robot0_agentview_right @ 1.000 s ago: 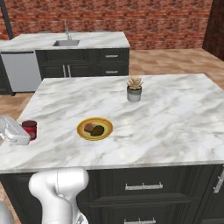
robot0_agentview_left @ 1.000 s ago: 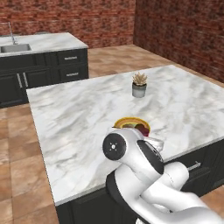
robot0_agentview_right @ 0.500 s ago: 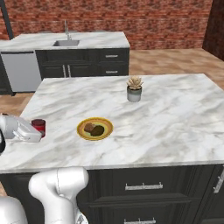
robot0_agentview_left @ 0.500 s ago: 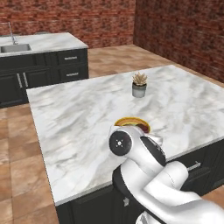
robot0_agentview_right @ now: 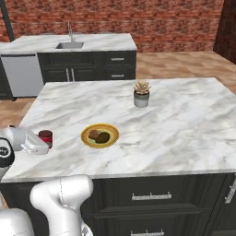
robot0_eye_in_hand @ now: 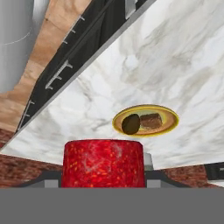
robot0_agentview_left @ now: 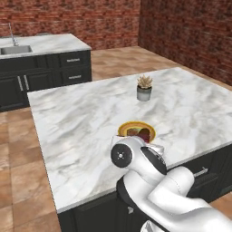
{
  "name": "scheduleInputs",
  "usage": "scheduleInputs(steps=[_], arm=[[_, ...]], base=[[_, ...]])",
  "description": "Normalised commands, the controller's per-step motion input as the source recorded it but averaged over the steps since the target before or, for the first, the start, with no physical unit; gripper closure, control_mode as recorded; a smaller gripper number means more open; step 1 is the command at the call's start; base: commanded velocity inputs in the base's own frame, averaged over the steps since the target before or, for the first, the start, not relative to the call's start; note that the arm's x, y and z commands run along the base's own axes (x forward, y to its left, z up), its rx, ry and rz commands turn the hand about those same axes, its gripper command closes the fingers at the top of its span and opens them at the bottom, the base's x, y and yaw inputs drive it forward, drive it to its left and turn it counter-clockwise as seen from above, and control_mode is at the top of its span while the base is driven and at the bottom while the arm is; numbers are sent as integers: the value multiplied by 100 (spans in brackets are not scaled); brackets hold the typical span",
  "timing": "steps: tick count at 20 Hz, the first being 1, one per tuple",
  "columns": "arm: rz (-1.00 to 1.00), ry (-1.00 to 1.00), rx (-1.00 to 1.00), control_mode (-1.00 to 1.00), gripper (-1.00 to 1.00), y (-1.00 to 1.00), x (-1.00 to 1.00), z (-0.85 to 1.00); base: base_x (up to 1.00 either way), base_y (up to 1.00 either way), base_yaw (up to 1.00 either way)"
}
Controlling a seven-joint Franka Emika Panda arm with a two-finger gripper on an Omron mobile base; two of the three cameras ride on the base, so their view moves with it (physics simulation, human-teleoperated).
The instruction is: Pick the avocado and bread from the counter and place them on the plate. Then pick the jam from the cabinet and place it next to the plate. Lastly close the cabinet door.
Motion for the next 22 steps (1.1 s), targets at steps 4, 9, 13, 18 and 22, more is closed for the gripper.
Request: scheduleInputs(steps=[4,9,13,18,22], arm=[[0,0,0,-100,100,0,17,-26],[0,0,5,-100,100,0,14,-16],[0,0,7,-100,100,0,17,-12],[0,0,1,-100,100,0,23,-16],[0,0,0,-100,100,3,16,-20]], base=[[0,0,0],[0,0,0],[0,0,0],[0,0,0],[0,0,0]])
